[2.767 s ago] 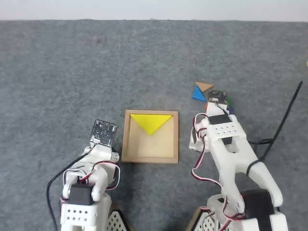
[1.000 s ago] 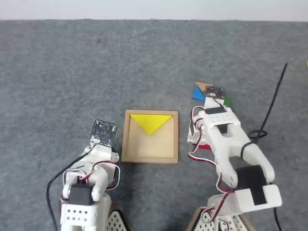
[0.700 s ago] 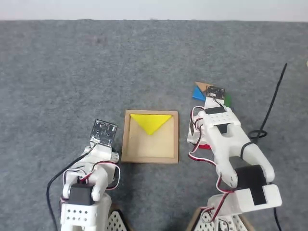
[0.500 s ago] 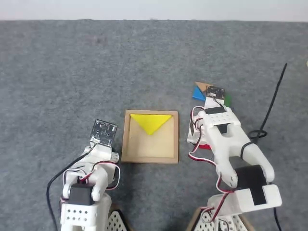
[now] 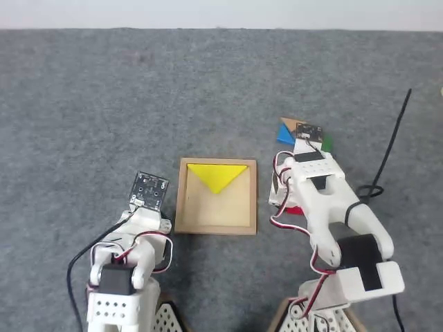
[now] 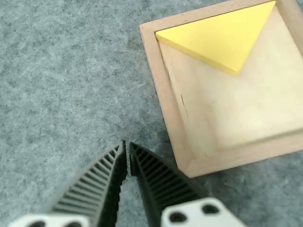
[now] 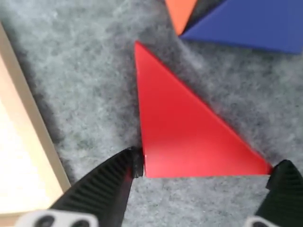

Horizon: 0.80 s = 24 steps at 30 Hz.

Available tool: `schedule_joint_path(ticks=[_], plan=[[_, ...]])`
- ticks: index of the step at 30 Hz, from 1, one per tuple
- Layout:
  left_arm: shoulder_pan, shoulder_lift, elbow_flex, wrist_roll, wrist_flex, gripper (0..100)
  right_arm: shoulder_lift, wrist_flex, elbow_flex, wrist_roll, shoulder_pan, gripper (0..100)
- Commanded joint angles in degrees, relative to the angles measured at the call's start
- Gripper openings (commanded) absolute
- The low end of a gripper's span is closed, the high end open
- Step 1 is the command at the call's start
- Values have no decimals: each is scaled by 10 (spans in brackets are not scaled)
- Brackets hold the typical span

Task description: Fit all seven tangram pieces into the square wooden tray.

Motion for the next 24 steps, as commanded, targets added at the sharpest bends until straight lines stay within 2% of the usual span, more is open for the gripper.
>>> schedule_joint_path(ticks=[1, 15, 24], plan=[[-2, -5, -3, 3, 3, 15, 12, 3, -14, -4, 4, 400], [-3, -5, -3, 4, 3, 15, 6, 33, -16, 25, 9, 398], [-3, -5, -3, 4, 3, 15, -147, 34, 44, 48, 5, 399]])
